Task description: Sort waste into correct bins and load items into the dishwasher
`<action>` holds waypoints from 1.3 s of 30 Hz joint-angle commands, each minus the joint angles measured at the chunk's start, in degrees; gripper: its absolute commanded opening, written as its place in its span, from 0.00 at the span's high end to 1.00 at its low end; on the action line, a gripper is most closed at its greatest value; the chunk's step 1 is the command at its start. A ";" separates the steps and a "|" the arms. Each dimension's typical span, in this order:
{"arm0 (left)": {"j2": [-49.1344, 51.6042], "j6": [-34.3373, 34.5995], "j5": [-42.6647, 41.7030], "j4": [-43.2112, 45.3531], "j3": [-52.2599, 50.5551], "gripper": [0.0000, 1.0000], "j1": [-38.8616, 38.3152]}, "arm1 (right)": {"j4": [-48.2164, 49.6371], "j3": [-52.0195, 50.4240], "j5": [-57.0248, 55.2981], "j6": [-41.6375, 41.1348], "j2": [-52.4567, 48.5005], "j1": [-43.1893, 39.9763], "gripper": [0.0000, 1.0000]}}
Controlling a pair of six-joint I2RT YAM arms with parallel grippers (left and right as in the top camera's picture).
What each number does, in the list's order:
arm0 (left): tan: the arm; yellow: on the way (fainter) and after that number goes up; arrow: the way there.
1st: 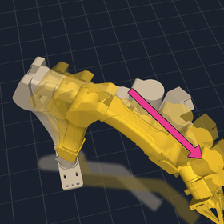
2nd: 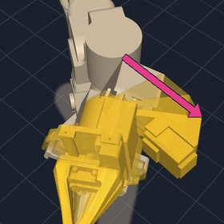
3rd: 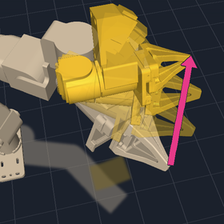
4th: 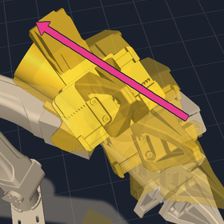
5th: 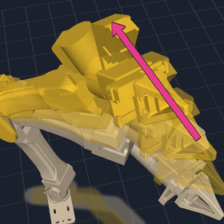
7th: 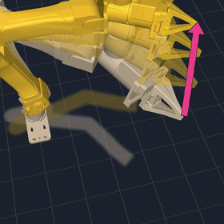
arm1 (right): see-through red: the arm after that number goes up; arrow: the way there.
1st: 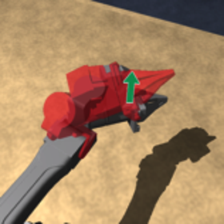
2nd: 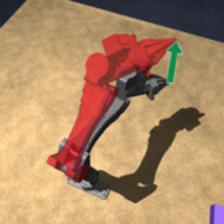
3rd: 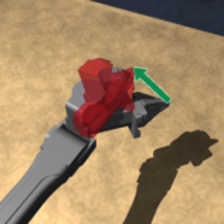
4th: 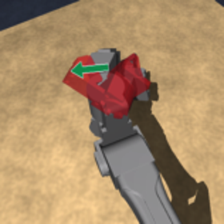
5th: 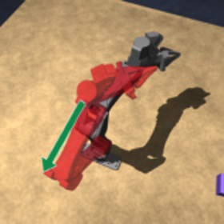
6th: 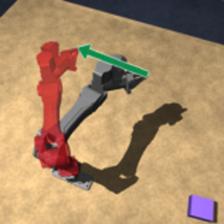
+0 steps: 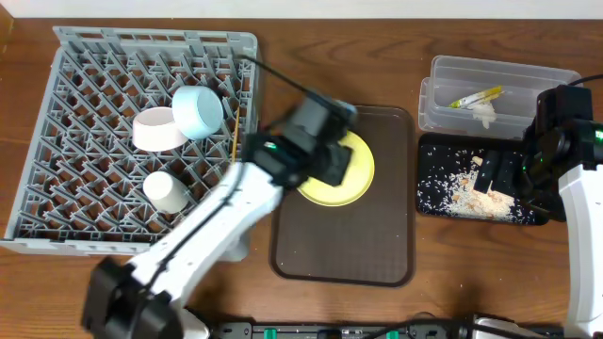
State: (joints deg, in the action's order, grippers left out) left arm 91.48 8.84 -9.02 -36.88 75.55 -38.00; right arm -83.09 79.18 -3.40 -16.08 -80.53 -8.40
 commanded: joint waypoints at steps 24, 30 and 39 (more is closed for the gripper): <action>27.67 -6.95 32.02 3.34 -0.31 0.92 -14.84 | -0.07 0.92 0.02 0.50 0.07 -0.20 0.01; 25.38 -8.28 37.20 3.28 0.11 0.92 -15.52 | -0.09 0.92 0.02 0.50 0.07 -0.20 0.01; 15.87 -9.07 37.16 3.08 0.20 0.92 -16.09 | -0.07 0.92 0.02 0.52 0.07 -0.20 0.01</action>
State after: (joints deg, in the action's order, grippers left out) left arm 112.20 0.14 26.11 -33.61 75.77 -53.91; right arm -83.09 79.18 -3.40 -16.08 -80.53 -8.40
